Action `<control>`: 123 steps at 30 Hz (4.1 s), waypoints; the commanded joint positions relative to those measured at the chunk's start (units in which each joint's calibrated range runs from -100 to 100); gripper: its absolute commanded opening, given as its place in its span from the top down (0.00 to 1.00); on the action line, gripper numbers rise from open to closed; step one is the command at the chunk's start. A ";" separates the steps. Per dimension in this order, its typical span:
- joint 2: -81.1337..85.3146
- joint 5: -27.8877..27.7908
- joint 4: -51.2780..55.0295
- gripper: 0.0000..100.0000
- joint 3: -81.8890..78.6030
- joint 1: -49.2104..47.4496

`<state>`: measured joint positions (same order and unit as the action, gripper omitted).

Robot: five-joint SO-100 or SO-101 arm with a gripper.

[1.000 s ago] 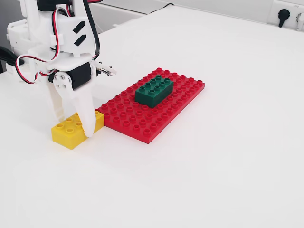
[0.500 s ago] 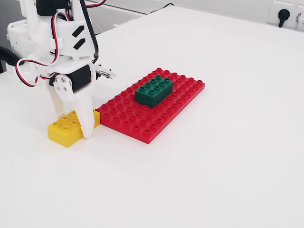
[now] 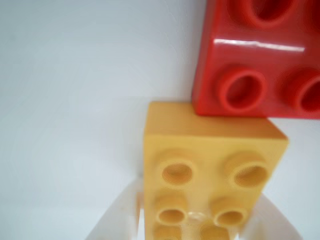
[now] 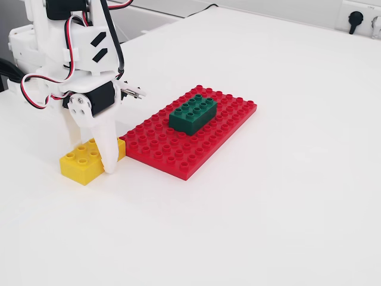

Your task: Put yellow lego brick onto the green one

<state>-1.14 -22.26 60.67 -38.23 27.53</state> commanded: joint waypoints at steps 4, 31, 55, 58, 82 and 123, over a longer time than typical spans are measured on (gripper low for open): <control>0.68 -0.11 -0.12 0.88 -0.04 -0.05; 25.06 5.94 23.41 0.88 9.81 -10.14; 11.15 23.66 13.63 0.88 10.53 -32.91; 9.14 23.66 11.47 0.88 10.53 -33.06; 8.30 27.31 11.04 0.88 12.79 -39.18; 8.39 26.90 6.19 0.88 5.47 -36.75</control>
<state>6.96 4.89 66.90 -32.82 -9.77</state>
